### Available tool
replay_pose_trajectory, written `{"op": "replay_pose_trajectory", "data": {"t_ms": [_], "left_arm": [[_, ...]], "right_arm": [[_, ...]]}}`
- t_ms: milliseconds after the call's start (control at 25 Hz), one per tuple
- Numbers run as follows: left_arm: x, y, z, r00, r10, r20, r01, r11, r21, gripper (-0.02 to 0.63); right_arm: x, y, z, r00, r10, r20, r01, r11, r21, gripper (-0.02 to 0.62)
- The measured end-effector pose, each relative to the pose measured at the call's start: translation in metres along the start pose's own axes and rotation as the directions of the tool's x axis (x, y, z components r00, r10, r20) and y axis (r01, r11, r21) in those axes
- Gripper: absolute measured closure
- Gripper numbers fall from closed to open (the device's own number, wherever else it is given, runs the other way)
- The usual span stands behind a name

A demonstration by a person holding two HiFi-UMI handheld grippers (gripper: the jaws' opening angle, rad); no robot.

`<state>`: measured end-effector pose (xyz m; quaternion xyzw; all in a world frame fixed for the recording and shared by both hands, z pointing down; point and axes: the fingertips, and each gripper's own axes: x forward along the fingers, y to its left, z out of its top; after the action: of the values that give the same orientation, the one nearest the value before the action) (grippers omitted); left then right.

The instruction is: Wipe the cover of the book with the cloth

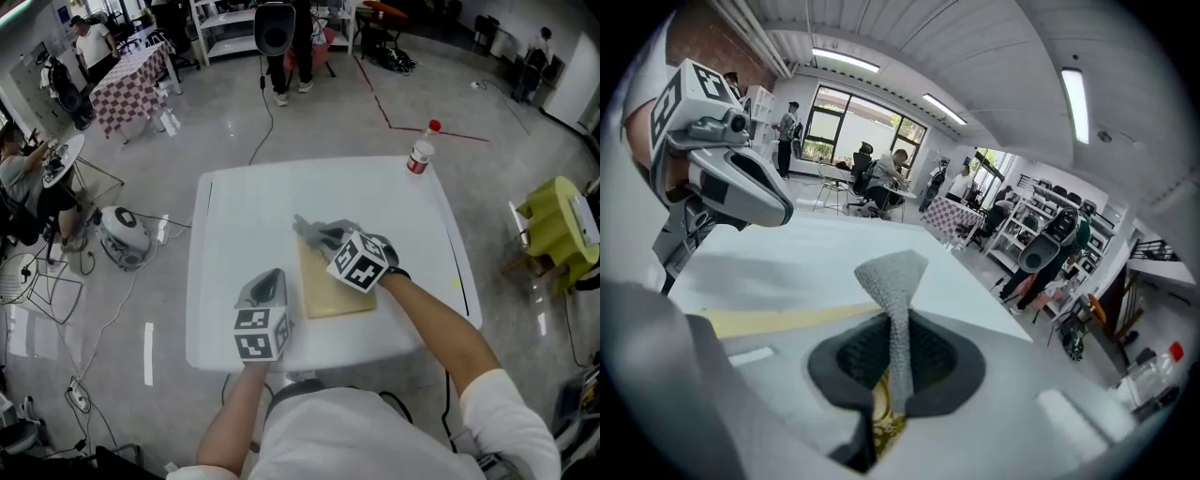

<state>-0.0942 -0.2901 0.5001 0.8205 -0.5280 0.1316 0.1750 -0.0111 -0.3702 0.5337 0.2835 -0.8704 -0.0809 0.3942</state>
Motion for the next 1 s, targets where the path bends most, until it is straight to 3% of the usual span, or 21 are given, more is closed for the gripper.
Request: {"op": "replay_pose_trajectory", "data": {"t_ms": [280, 560, 1000], "left_arm": [[0.001, -0.002, 0.001, 1.000, -0.004, 0.000, 0.004, 1.000, -0.009, 0.600], [-0.004, -0.010, 0.000, 1.000, -0.004, 0.003, 0.004, 1.000, -0.008, 0.600], [-0.012, -0.024, -0.007, 1.000, 0.014, 0.002, -0.014, 1.000, -0.026, 0.600]], "right_arm": [[-0.011, 0.020, -0.003, 0.999, 0.035, 0.010, -0.035, 0.999, 0.027, 0.578], [-0.035, 0.059, -0.009, 0.995, 0.096, 0.013, -0.095, 0.995, -0.036, 0.578], [-0.076, 0.109, -0.025, 0.982, 0.186, 0.033, -0.184, 0.982, -0.046, 0.578]]}}
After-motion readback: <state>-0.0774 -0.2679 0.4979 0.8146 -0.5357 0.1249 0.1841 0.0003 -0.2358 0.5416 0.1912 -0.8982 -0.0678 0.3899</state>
